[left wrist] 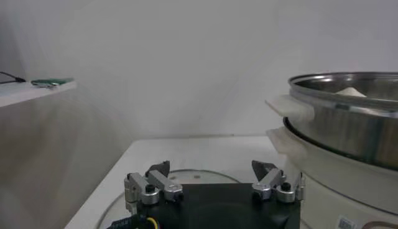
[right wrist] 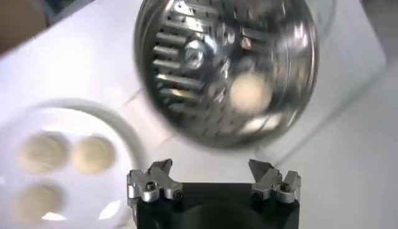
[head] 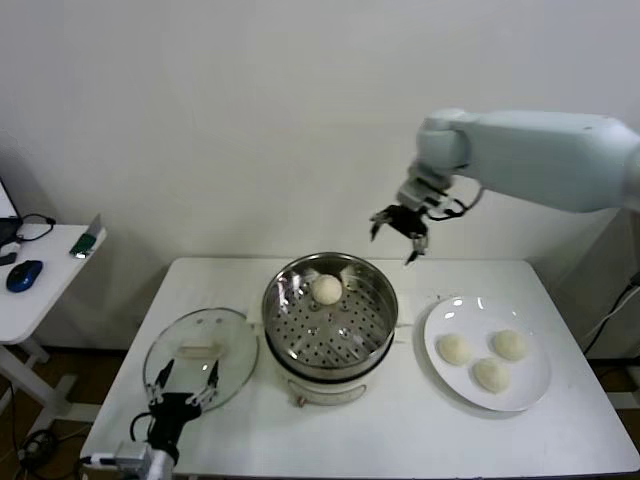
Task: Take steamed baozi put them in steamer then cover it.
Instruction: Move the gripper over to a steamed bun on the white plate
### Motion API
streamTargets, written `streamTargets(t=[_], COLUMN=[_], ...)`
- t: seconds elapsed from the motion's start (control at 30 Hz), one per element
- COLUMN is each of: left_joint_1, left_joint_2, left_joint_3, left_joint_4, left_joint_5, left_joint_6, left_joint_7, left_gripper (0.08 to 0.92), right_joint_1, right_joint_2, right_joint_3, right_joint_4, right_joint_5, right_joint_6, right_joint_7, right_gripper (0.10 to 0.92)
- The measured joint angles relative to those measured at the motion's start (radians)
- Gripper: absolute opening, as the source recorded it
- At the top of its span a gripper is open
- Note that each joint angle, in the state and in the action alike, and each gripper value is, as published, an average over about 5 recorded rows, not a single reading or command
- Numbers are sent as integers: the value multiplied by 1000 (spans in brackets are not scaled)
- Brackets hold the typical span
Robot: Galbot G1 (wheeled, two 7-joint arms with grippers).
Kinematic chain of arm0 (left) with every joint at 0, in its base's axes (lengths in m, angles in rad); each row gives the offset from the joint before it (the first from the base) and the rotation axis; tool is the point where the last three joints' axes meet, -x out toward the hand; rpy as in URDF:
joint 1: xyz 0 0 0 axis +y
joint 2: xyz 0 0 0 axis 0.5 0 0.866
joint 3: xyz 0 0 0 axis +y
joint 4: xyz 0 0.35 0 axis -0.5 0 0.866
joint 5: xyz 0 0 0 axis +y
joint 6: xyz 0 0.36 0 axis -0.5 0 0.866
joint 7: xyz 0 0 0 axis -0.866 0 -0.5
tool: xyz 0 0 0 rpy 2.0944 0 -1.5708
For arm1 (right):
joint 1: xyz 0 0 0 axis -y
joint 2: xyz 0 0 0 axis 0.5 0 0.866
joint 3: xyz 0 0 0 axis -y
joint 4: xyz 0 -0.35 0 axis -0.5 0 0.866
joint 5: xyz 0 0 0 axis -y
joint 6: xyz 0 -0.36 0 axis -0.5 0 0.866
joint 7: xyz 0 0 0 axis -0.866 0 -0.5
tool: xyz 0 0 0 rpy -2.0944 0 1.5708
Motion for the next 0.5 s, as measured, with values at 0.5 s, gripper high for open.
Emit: streamTargets(t=[0.5], left_joint_1=[0], left_joint_2=[-5], left_joint_3=[-8], left_joint_4=[10], left_joint_5=[-1], left_joint_6=[-10], left_joint_7=[-2], left_gripper=[823], right_joint_1=[-163], right_joint_2=[-262], right_joint_3=[-42], right_joint_4=[160], right_joint_5=[46], right_joint_6=[-364], right_joint_7=[186], right_gripper=[823])
